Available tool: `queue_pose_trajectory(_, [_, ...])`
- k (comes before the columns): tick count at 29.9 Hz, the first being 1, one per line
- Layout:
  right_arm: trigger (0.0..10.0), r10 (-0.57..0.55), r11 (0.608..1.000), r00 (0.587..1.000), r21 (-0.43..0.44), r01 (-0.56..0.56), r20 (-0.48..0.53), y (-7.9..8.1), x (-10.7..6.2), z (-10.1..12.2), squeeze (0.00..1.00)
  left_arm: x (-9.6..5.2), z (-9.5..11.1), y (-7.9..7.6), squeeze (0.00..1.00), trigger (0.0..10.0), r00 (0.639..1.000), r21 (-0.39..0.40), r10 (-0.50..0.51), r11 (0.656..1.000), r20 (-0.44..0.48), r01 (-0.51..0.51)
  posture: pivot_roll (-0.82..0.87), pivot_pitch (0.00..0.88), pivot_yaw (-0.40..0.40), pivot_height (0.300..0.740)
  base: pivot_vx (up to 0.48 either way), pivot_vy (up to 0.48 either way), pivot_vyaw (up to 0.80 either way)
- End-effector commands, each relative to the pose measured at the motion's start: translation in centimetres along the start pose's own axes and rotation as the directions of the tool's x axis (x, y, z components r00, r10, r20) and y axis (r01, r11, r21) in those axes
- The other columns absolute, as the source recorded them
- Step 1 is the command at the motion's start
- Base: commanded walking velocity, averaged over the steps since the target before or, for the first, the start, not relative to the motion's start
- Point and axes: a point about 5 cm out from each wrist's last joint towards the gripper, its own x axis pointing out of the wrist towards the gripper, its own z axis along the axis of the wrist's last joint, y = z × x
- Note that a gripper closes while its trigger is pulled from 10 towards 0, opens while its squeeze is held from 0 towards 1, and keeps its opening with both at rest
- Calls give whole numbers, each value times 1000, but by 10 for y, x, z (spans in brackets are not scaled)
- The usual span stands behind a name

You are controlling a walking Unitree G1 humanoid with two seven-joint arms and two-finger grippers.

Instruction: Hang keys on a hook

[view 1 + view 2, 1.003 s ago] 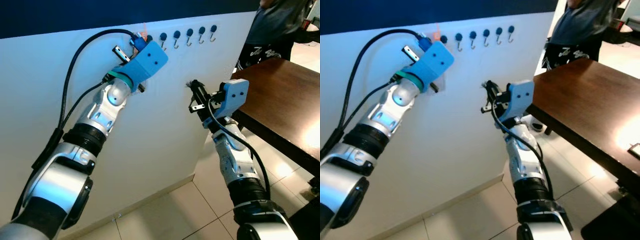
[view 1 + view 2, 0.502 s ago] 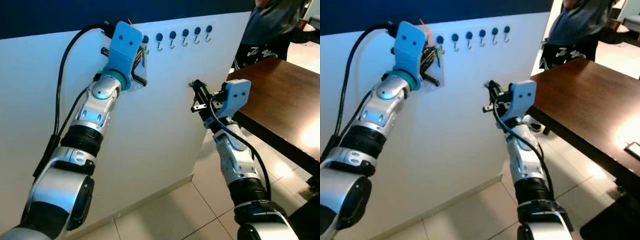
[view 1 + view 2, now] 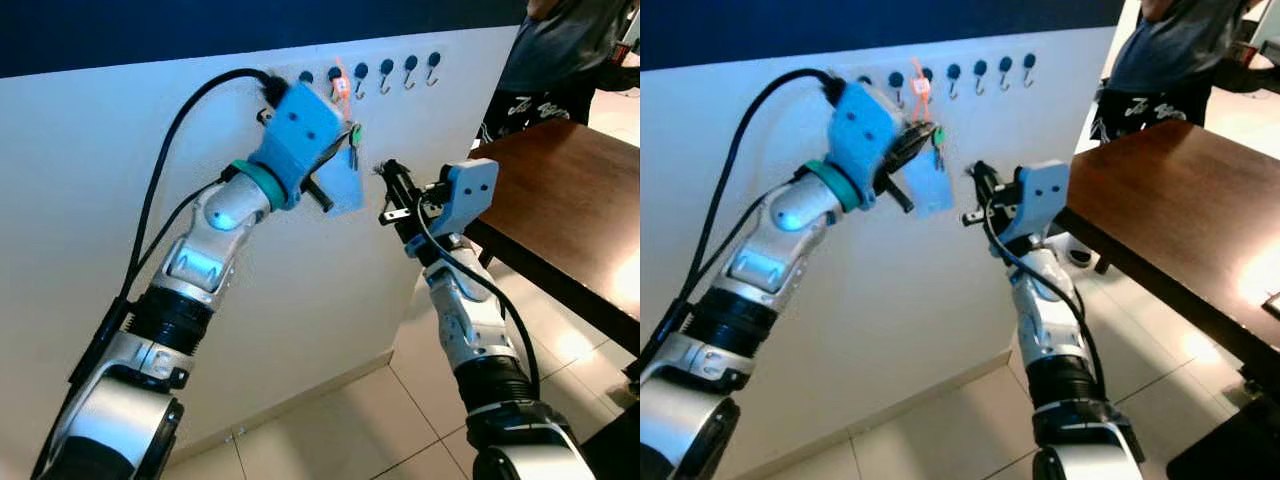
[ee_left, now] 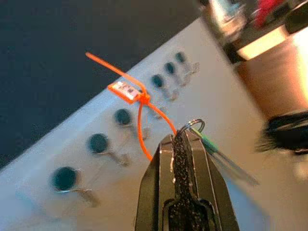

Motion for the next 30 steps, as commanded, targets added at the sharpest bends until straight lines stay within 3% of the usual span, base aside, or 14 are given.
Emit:
queue_pose_trajectory(1, [10000, -2, 1000, 1000, 17, 2, -8, 1, -1, -3, 0, 5, -7, 10, 0, 10000, 997, 192, 61, 980, -55, -50, 65, 4, 91, 740, 0, 0, 0])
queue_pose_trajectory(5, [10000, -2, 1000, 1000, 17, 2, -7, 1, -1, -3, 0, 5, -9, 12, 0, 10000, 994, 243, 69, 969, -85, -47, 63, 5, 91, 740, 0, 0, 0])
queue_pose_trajectory(7, [10000, -4, 1000, 1000, 17, 4, -6, 1, -2, -3, 0, 4, -16, 16, 0, 10000, 987, 306, 55, 952, -153, -6, 62, 7, 93, 740, 0, 0, 0])
queue_pose_trajectory(9, [10000, -4, 1000, 1000, 17, 4, -6, 1, -2, -3, 0, 4, -16, 16, 0, 10000, 987, 306, 55, 952, -153, -6, 62, 7, 93, 740, 0, 0, 0])
queue_pose_trajectory(12, [10000, -9, 1000, 1000, 16, 9, -8, 0, -3, -3, 0, -5, -30, 21, 0, 10000, 970, 386, 6, 918, -241, 90, 62, 10, 94, 740, 0, 0, 0])
queue_pose_trajectory(16, [10000, -10, 1000, 1000, 17, 10, -10, -1, -3, -4, 0, -10, -36, 22, 0, 10000, 964, 413, -12, 902, -266, 125, 71, 12, 91, 740, 0, 0, 0])
queue_pose_trajectory(30, [10000, -3, 1000, 1000, 19, 3, -8, 1, -2, -3, 0, 0, -30, 47, 0, 10000, 954, 491, 178, 871, -242, -38, 63, 0, 87, 740, 0, 0, 0])
